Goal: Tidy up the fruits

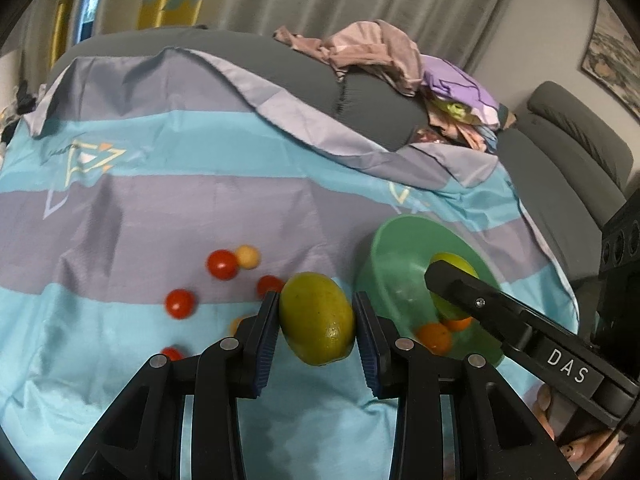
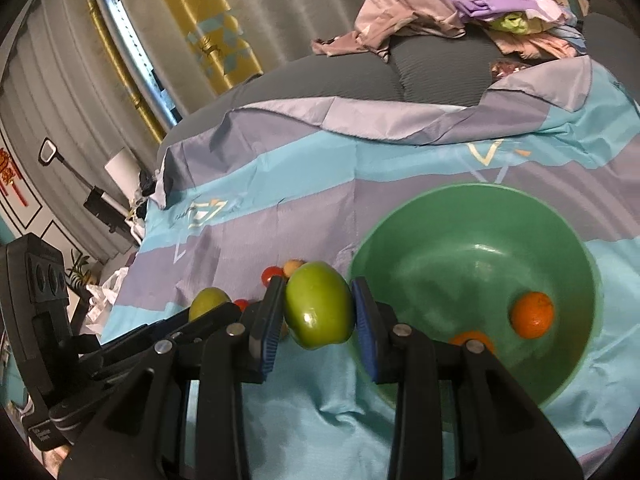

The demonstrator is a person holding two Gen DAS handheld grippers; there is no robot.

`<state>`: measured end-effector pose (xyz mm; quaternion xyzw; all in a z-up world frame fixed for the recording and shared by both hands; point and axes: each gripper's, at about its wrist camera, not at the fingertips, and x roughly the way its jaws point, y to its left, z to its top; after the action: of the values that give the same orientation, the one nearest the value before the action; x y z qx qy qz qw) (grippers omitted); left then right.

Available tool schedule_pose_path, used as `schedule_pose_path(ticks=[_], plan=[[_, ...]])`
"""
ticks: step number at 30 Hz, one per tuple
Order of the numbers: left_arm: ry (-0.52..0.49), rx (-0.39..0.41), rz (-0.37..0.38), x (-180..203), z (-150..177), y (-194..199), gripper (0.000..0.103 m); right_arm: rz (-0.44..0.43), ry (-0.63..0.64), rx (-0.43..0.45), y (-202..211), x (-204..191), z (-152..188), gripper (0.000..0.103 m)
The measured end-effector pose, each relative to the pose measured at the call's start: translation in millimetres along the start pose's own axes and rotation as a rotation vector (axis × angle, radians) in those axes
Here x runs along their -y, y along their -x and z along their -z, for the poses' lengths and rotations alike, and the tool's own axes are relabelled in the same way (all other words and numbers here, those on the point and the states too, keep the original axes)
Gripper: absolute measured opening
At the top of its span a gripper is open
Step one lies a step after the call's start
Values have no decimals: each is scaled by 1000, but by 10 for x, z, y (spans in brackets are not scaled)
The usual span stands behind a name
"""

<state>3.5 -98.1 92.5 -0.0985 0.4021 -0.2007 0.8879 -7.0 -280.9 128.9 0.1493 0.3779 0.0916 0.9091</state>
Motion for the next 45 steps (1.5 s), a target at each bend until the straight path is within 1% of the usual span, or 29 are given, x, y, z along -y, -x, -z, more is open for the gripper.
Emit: schedule_pose_path(ticks=[5,12,18,24,32,36,40,41,45], plan=[[-16,-7,23,178,-24,-71,37,2,-40,27,109,149,-46,35],[-66,-10,50,463,-38,-141,37,49,-82,55,254,355,-84,35],[-85,-28,78,681,-11,-233,37,67,-95,71,383,497,-75,35],[-105,-47,87,875,16,-343,37,54,-153,89,452,704,-72,35],[-141,-81,88,1073,63,-498,37,88,-210,77,428,929,-76,35],[-146,-96,93,1125,81,-562,37,121,-217,65,413,997,-66,35],[-163,-107,91,1178,100,-601,37,128,-230,50,382,1062,-65,35],[-181,-113,111,1183,107,-608,37,131,-230,46,373,1067,-64,35],[-174,-130,119,1166,116,-635,37,141,-222,34,345,1068,-64,35]])
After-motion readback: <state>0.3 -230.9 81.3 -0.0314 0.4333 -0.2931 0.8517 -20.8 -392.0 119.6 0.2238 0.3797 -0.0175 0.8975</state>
